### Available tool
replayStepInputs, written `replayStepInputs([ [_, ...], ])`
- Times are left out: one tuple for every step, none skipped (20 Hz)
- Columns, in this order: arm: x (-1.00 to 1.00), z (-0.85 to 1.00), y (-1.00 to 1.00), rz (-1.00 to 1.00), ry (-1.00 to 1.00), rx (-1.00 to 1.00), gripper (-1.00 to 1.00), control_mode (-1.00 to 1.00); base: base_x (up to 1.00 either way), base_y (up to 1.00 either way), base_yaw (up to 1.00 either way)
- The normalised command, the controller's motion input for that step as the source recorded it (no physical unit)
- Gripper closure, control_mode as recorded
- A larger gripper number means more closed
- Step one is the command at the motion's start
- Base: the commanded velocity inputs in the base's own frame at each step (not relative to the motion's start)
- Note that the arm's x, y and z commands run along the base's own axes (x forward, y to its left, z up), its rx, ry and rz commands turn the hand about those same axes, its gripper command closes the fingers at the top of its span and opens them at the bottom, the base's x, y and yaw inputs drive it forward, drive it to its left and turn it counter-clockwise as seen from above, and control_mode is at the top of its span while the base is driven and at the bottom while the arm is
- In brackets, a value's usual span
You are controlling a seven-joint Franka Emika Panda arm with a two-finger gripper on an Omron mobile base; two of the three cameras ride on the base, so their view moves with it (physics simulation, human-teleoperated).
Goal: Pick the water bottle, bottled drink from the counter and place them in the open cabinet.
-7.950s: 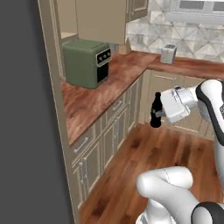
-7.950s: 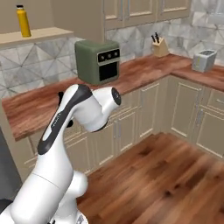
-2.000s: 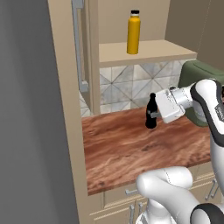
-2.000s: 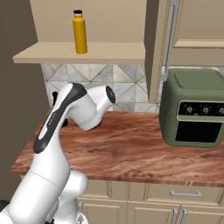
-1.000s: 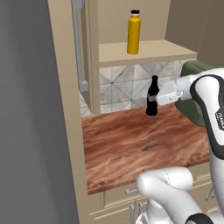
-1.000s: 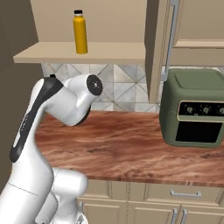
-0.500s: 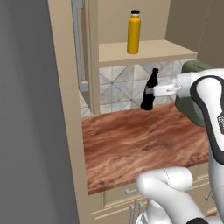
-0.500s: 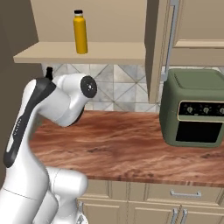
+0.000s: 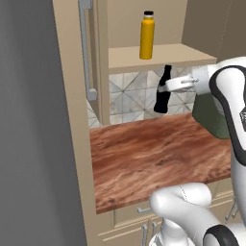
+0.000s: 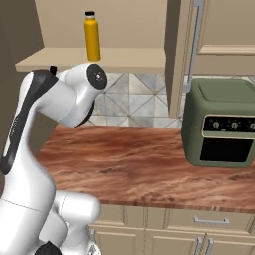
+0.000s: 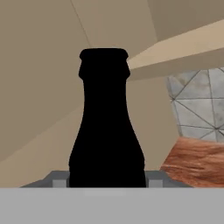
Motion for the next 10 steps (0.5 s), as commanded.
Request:
replayStepInputs([
  [0.00, 0.27, 0.00, 0.07, 0.01, -0.03, 1.00, -1.00, 0.00, 0.00, 0.00],
  [0.00, 0.25, 0.00, 0.07, 0.00, -0.06, 1.00, -1.00, 0.00, 0.00, 0.00],
  [0.00, 0.23, 0.00, 0.10, 0.00, -0.09, 1.00, -1.00, 0.00, 0.00, 0.00],
  [0.00, 0.22, 0.00, 0.13, 0.00, -0.10, 1.00, -1.00, 0.00, 0.00, 0.00],
  [0.00, 0.23, 0.00, 0.13, 0.00, -0.11, 1.00, -1.00, 0.00, 0.00, 0.00],
  [0.00, 0.21, 0.00, 0.10, 0.00, -0.09, 1.00, -1.00, 0.00, 0.00, 0.00],
  [0.00, 0.21, 0.00, 0.09, 0.00, -0.09, 1.00, -1.00, 0.00, 0.00, 0.00],
  [0.00, 0.21, 0.00, 0.09, 0.00, -0.10, 1.00, -1.00, 0.00, 0.00, 0.00],
  [0.00, 0.21, 0.00, 0.09, 0.00, -0.11, 1.00, -1.00, 0.00, 0.00, 0.00],
  [0.00, 0.22, 0.00, 0.08, 0.00, -0.11, 1.00, -1.00, 0.00, 0.00, 0.00],
])
